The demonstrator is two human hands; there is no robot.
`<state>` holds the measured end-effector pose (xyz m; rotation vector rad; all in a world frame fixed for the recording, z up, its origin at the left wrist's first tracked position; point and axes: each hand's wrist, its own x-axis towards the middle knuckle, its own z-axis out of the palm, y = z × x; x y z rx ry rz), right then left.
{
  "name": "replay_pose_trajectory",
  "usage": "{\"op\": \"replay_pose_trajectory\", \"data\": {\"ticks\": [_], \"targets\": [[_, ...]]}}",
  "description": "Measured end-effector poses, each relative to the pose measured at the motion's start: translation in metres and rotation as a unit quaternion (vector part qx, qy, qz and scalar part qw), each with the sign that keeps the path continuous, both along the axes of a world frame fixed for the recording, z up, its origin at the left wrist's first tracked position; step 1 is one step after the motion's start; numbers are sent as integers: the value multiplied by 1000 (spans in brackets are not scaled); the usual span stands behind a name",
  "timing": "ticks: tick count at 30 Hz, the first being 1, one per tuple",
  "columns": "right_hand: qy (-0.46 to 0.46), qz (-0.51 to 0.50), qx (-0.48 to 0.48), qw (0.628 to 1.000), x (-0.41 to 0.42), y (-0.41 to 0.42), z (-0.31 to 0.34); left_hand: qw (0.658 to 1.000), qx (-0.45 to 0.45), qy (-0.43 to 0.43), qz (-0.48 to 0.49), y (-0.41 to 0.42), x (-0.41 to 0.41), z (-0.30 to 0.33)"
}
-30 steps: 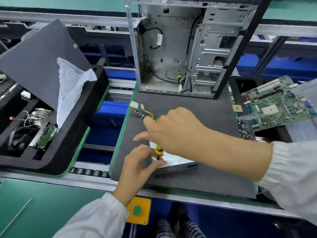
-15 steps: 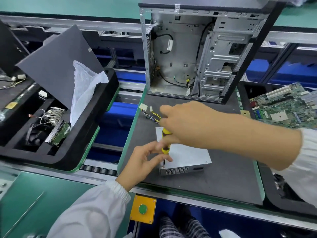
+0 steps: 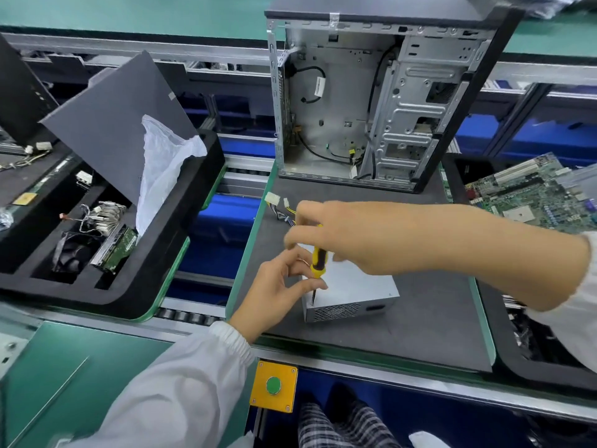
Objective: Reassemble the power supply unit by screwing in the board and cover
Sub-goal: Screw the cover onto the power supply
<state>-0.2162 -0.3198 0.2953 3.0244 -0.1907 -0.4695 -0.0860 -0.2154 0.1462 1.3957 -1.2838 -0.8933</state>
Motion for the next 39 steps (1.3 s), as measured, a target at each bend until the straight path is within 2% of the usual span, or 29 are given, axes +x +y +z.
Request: {"op": "replay_pose_trajectory", "data": {"ticks": [2,4,6,9,10,13,14,17,19,21,23,25,27,30,32,34,36,38,39], "targets": [[-7,-14,-17,1000,1,1,1,999,-6,2,-35,2,2,-2],[-37,-52,-93,994,4,3,-8,998,-13,9,-61,4,0,-2],[-57,-93,-164,980,9,6,-14,998,-11,29,-51,4,-5,1],[-111,-126,-174,970,12,11,-12,999,-25,38,-2,0,-11,3],[-123,-107,-155,974,9,10,-13,999,-31,38,-3,-1,-12,3],[-72,-26,10,997,3,4,-6,998,-24,28,-41,-1,-8,3],[-52,-6,15,998,2,2,-3,998,-20,14,-53,-1,-5,4],[-39,-31,-98,994,5,6,-5,996,-43,-24,-75,-5,-2,14],[-51,-68,-176,981,8,10,-10,996,-70,6,-50,-11,-5,22],[-78,-102,-198,972,7,11,-10,996,-85,33,-21,-14,-7,24],[-93,-103,-155,978,2,6,-11,996,-66,49,-32,-13,-5,24],[-65,-84,-29,994,-3,0,-11,995,-51,56,-62,-11,5,24],[-44,-75,7,996,-5,-1,-9,992,-39,51,-106,-7,11,24],[-49,-102,-125,986,3,2,-10,989,-29,66,-130,-4,6,27],[-42,-107,-187,976,11,9,-8,990,-59,86,-91,-8,-3,28],[-55,-120,-207,969,13,12,-7,991,-73,99,-43,-12,-7,26],[-58,-102,-165,979,10,9,-6,989,-50,132,-46,-13,-3,26],[-30,-53,-30,998,4,5,-3,988,-27,132,-79,-12,4,24],[-13,-25,6,1000,3,6,0,988,-20,119,-100,-11,7,25]]}}
